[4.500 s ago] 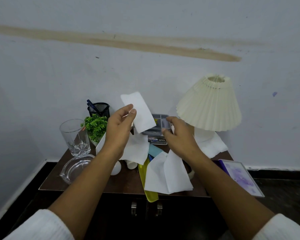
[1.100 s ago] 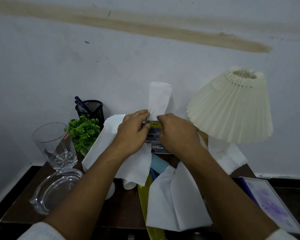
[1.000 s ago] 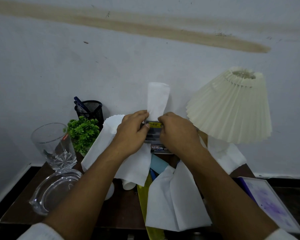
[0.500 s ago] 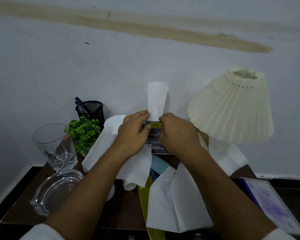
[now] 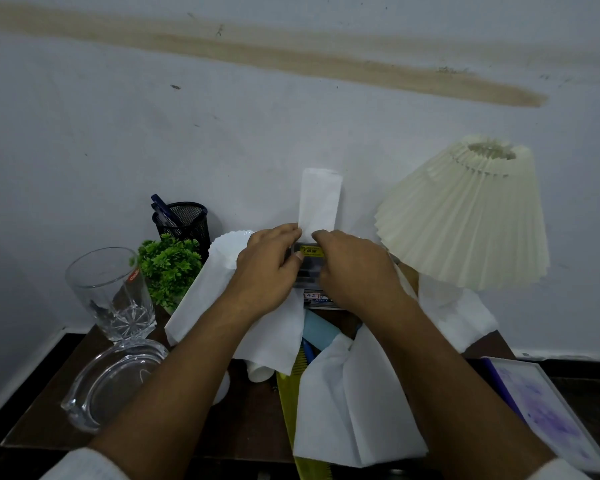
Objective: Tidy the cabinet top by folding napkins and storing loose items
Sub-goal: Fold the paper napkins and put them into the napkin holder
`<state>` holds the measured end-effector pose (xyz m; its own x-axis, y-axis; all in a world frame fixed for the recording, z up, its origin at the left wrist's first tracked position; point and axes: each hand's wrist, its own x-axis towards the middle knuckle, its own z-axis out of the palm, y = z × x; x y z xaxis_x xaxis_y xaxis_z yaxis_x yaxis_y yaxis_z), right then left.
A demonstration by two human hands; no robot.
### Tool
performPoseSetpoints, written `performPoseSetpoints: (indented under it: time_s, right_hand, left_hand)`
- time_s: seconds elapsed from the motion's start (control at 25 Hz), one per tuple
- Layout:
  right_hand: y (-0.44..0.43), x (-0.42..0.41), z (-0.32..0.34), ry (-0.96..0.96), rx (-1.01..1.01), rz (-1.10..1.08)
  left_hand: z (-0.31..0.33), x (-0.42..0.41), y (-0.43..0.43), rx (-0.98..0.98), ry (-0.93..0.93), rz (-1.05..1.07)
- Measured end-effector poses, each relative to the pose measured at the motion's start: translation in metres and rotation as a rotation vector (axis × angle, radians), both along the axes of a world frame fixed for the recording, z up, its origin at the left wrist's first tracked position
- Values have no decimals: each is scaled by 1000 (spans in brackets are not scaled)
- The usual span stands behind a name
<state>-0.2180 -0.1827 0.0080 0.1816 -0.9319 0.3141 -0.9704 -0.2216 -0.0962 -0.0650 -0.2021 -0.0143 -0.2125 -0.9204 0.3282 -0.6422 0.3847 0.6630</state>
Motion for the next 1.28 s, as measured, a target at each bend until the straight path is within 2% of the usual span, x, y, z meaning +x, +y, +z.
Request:
performPoseSetpoints:
  time_s: [0.24,0.6,0.72,0.92,1.12,1.28]
  right_hand:
    - [0,3,1,-242,-58,-159]
    - [-2,0,2,-173,3,-128]
    - [-2,0,2,-197,-1,-145]
    - [0,-2,4,-260,9,-127]
    - [-1,-2,3,-234,20,-142]
    - [-3,-2,2,-213,14,-151]
  left_hand:
    - [3,-1,0,18,-12,-2]
    - [3,-2,-5,59,-3,-36]
    - [6,5,-7,42,49,-26]
    - [11,11,-8,67,31,-51]
    - [9,4,-8,84,99,-75]
    - [8,3,-8,87,10,-59]
